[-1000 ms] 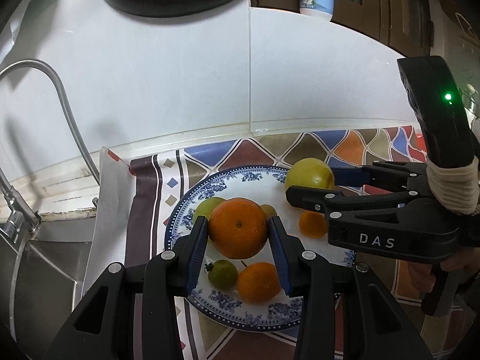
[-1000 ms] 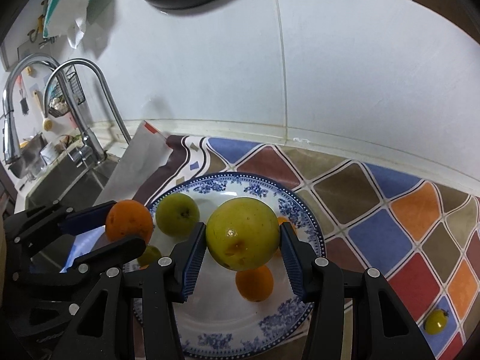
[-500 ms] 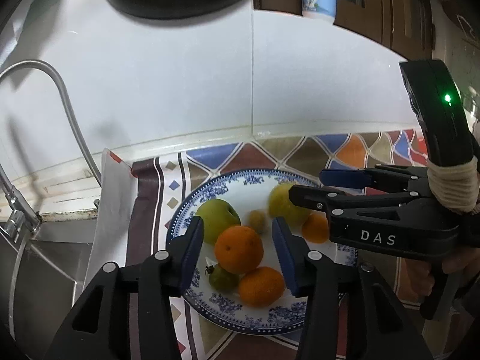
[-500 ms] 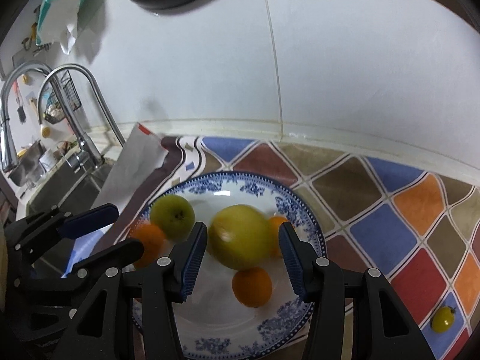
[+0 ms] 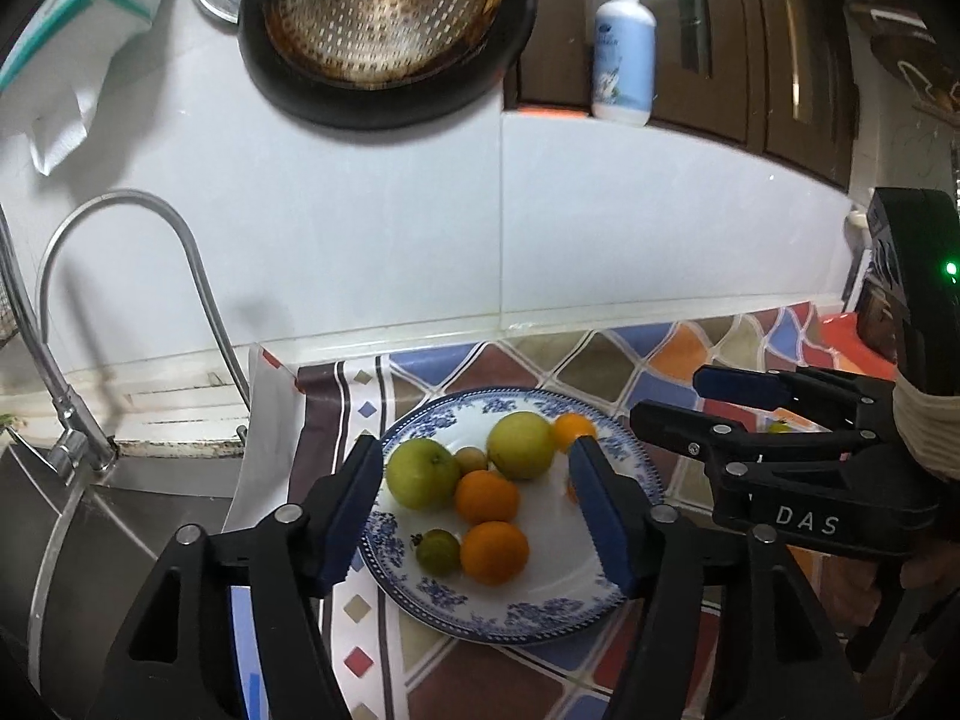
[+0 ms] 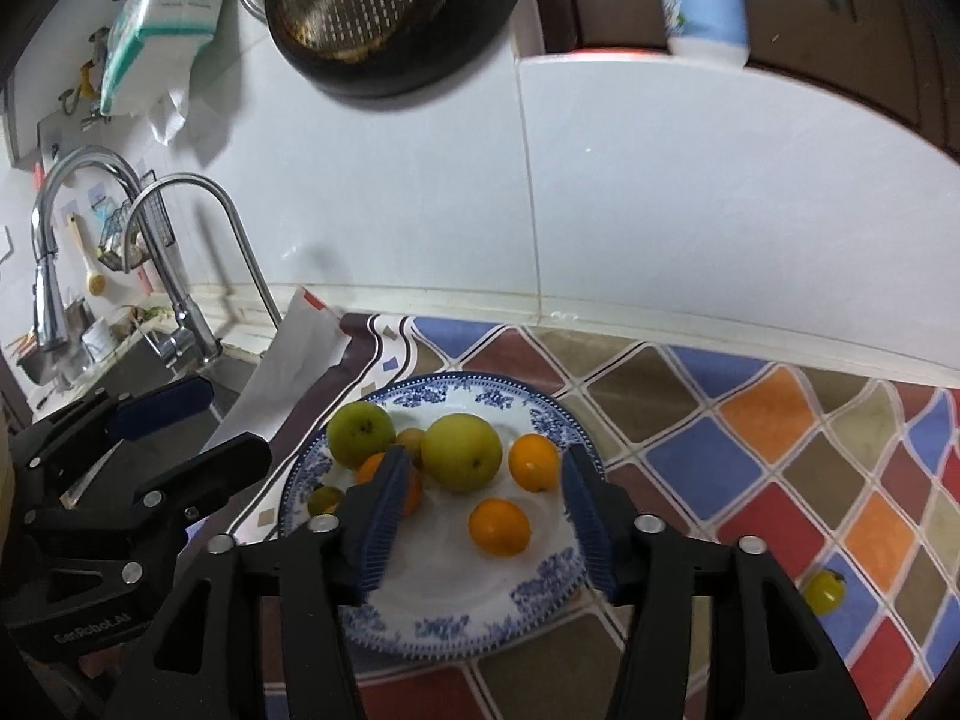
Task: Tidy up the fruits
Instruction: 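Move both tools toward the last two loose fruits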
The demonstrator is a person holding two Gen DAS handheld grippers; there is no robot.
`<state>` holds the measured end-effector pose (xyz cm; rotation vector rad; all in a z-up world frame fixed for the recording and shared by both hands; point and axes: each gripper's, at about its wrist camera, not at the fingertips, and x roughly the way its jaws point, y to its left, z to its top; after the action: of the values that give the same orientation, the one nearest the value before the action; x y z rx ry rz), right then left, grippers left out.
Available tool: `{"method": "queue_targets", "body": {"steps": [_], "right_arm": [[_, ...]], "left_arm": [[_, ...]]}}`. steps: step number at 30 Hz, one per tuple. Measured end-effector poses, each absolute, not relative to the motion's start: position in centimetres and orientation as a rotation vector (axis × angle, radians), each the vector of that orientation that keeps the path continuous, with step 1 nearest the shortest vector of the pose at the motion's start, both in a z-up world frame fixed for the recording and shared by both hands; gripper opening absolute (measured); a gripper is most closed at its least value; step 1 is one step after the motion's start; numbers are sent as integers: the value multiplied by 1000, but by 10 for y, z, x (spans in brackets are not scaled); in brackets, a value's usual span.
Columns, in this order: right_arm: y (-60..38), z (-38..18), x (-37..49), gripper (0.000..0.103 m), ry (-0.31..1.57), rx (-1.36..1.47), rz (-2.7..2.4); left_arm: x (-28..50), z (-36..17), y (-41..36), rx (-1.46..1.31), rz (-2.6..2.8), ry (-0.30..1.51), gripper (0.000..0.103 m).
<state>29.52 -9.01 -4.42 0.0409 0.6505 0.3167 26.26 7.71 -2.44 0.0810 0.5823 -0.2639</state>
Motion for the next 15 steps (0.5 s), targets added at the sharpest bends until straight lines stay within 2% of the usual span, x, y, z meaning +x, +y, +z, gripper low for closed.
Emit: {"method": "queue_targets", "body": {"steps": [5,15], "right_arm": [[-102,-28,266,61,605,39,280],[-130,-8,214,70,543,28,201]], "left_arm": [[240,-12,68,95,-266,544,75],[197,3,46,105,-259,497,92]]}}
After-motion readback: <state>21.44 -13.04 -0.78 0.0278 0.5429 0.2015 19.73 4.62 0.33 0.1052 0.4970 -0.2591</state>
